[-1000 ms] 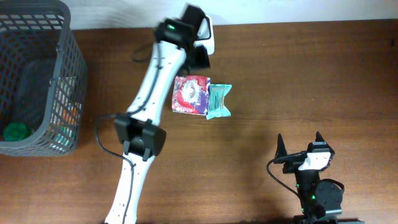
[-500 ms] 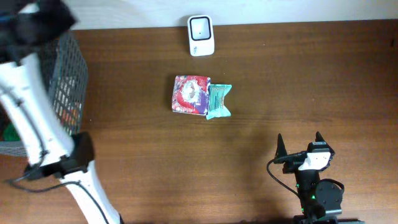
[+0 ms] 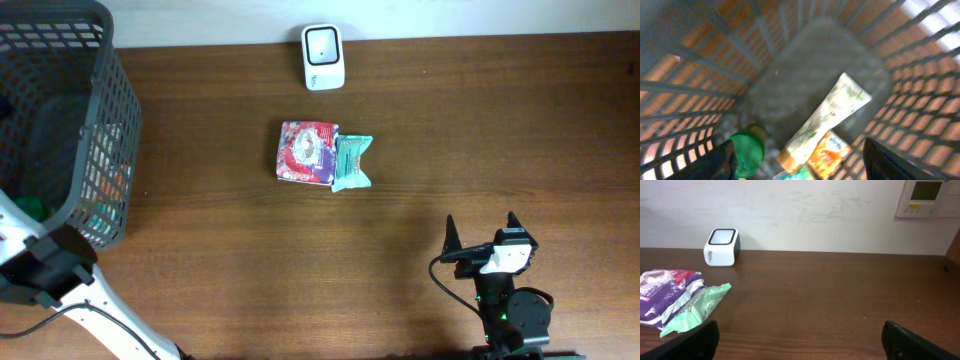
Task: Scan the item barcode
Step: 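Reach left gripper into basket and grasp white Pantene tube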
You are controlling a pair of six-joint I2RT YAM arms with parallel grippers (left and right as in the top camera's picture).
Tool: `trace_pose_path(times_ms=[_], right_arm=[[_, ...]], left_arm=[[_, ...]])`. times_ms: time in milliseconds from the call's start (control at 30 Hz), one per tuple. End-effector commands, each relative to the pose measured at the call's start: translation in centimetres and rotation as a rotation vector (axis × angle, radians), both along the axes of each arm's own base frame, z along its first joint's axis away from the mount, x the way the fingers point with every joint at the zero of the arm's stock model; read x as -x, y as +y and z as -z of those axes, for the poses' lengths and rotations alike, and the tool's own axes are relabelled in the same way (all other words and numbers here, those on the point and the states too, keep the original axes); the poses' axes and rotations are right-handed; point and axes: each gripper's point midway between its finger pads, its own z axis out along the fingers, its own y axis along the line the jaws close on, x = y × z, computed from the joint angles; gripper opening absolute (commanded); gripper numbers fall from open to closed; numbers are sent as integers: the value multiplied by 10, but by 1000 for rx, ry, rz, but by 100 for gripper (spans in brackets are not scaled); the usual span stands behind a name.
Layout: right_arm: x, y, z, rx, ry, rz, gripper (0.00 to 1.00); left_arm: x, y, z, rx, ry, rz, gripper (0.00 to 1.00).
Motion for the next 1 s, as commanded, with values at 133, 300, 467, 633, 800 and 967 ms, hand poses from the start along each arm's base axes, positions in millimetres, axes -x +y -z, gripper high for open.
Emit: trace_pose_path(times_ms=[133, 300, 467, 633, 800, 967], right_arm=[[0, -2, 3, 1, 7, 11, 99], [0, -2, 3, 0, 7, 11, 99], [0, -2, 3, 1, 7, 11, 99], [0, -2, 3, 1, 7, 11, 99], [0, -2, 3, 1, 7, 11, 99], [0, -2, 3, 1, 7, 11, 99]], left_arm=[[-35, -19, 81, 87, 47, 342, 80], [-37, -33, 127, 126, 87, 491, 87], [-38, -55, 158, 181, 100, 588, 78], [-19, -48, 182, 153, 224, 572, 68], [-11, -52, 206, 176, 255, 571, 64], [0, -44, 222, 148, 322, 552, 37]])
